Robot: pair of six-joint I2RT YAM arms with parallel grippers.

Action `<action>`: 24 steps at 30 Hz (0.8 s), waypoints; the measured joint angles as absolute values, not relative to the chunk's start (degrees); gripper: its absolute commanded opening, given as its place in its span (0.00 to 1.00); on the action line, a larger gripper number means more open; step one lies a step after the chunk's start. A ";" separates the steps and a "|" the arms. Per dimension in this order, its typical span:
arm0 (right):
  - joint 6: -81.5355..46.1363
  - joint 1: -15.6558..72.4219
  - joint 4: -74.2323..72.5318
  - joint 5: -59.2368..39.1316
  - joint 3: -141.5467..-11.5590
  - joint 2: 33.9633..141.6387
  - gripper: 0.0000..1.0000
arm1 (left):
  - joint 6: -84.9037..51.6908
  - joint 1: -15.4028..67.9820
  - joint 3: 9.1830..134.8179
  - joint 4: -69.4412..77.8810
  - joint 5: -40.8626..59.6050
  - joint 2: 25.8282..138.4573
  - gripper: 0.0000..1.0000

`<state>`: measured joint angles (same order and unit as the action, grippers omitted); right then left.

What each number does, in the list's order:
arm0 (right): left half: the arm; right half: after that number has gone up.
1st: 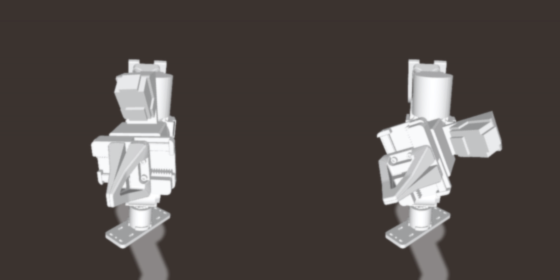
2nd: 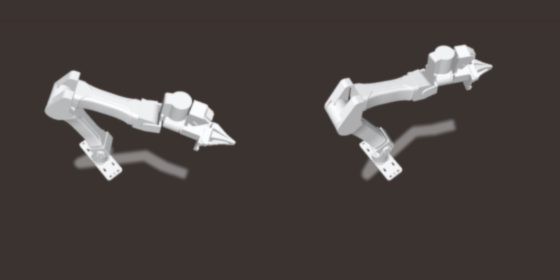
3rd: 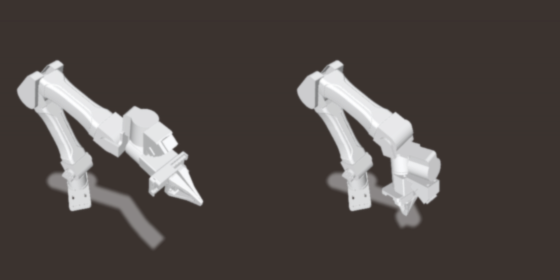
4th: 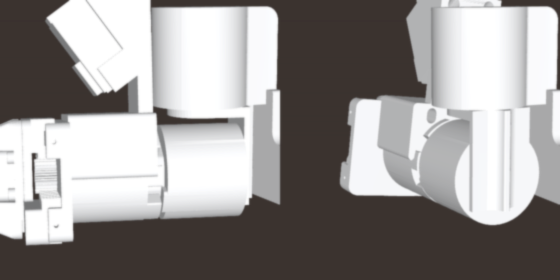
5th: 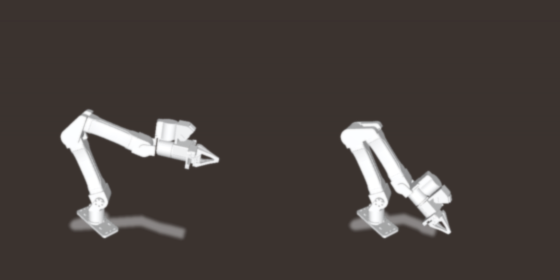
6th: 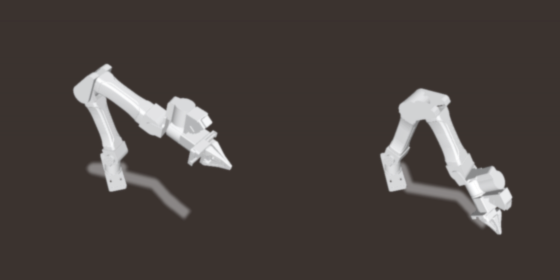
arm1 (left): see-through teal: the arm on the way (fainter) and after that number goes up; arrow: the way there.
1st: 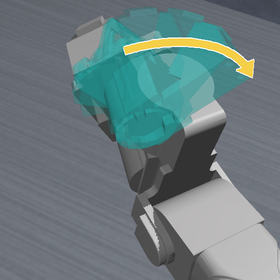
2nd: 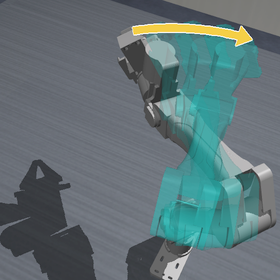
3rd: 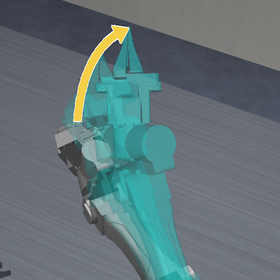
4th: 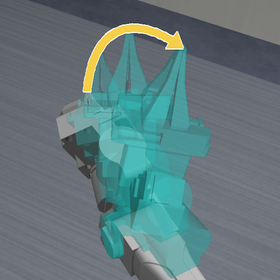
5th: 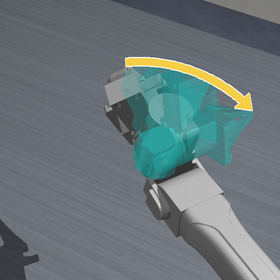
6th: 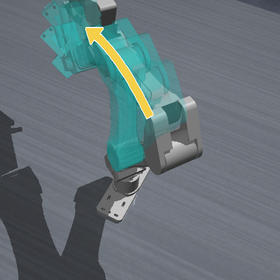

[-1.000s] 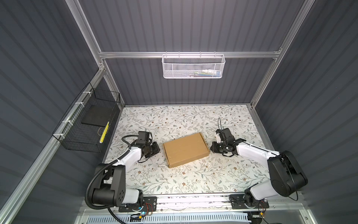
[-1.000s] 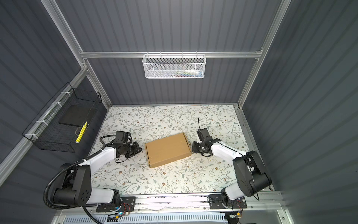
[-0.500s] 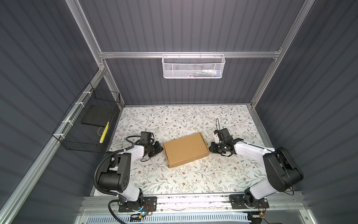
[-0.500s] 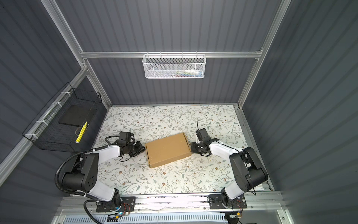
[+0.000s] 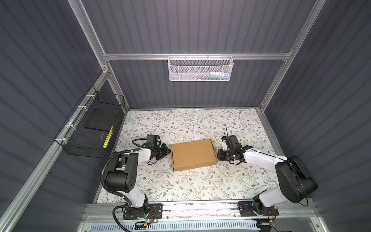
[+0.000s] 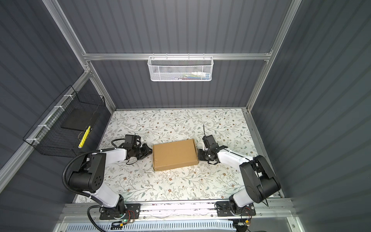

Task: Fold the paper box
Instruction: 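Open both grippers and release the flat box on the table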

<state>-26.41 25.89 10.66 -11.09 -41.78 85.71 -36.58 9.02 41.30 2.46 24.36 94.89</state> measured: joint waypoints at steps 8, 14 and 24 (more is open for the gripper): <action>-27.07 26.26 10.68 -10.76 -41.01 84.73 0.22 | -37.36 9.32 42.02 3.33 25.02 95.55 0.19; -27.46 26.30 10.59 -10.72 -40.73 84.66 0.22 | -37.36 9.34 42.59 3.44 25.39 95.55 0.19; -28.01 26.17 10.41 -8.71 -38.65 81.73 0.23 | -36.71 9.34 44.62 1.58 25.15 95.48 0.27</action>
<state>-28.01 26.17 10.41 -8.71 -38.65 81.73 -36.71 9.34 44.62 1.58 25.15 95.48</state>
